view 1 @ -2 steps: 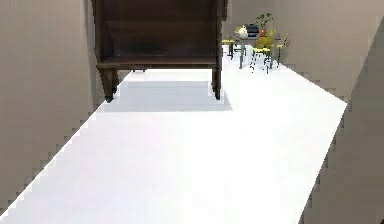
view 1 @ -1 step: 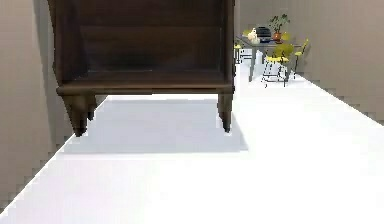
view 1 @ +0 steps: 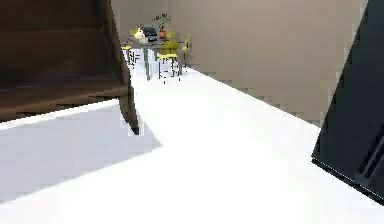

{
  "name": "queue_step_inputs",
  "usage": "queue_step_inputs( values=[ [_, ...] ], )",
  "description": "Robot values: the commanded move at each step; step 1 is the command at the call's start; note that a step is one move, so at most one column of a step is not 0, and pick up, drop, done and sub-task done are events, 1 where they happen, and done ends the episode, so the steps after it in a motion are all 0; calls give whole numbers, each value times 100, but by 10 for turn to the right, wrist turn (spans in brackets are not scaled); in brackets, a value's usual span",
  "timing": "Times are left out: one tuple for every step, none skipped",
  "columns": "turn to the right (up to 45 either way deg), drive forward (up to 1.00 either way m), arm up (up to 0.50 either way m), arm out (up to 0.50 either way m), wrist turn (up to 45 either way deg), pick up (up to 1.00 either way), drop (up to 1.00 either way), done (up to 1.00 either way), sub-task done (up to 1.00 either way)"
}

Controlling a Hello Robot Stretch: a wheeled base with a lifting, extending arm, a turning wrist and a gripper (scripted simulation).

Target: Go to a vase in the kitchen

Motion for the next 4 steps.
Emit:
queue_step_inputs(
  values=[
    [0,100,0,0,0,0,0,0,0],
    [0,100,0,0,0,0,0,0,0],
    [150,0,0,0,0,0,0,0,0],
    [0,15,0,0,0,0,0,0,0]
  ],
)
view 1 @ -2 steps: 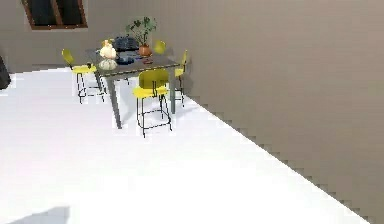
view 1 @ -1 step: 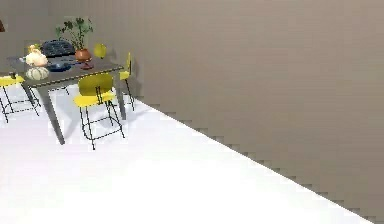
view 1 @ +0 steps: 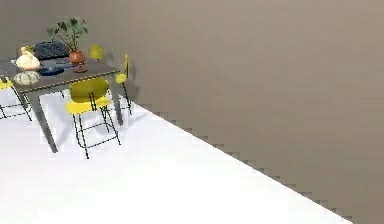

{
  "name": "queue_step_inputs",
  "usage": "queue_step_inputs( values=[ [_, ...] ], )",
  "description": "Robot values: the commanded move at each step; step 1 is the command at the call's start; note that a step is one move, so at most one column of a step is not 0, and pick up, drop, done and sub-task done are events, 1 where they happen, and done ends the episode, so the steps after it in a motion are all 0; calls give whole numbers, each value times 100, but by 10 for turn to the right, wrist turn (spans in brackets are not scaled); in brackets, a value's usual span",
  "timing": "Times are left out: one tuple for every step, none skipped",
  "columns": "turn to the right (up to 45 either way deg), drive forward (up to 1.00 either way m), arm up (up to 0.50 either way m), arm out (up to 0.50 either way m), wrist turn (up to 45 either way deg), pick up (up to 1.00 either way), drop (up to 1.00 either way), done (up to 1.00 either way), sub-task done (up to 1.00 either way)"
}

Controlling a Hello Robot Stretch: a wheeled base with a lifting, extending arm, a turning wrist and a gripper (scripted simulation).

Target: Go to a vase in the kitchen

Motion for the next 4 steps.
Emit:
queue_step_inputs(
  values=[
    [-270,0,0,0,0,0,0,0,0],
    [0,100,0,0,0,0,0,0,0],
    [-30,0,0,0,0,0,0,0,0],
    [0,40,0,0,0,0,0,0,0]
  ],
)
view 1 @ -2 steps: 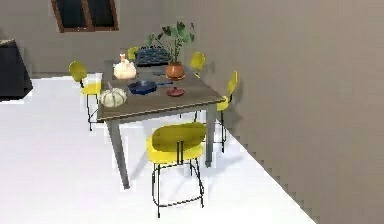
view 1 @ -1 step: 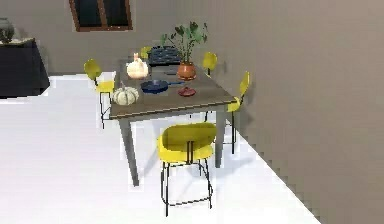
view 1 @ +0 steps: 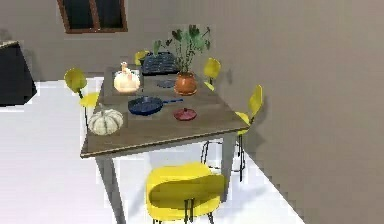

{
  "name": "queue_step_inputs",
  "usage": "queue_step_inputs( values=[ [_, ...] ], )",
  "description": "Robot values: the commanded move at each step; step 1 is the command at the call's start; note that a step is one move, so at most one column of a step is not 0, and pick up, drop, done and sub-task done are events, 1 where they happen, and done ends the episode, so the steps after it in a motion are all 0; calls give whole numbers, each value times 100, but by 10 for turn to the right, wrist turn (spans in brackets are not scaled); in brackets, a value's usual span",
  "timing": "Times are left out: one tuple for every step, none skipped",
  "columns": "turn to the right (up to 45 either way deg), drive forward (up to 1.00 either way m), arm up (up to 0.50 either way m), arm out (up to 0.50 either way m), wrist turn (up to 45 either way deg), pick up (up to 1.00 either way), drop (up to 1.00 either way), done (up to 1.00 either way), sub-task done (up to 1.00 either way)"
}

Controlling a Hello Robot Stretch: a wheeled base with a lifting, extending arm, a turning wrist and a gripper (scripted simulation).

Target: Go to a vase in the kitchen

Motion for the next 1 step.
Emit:
queue_step_inputs(
  values=[
    [0,0,0,0,0,0,0,100,0]
  ],
)
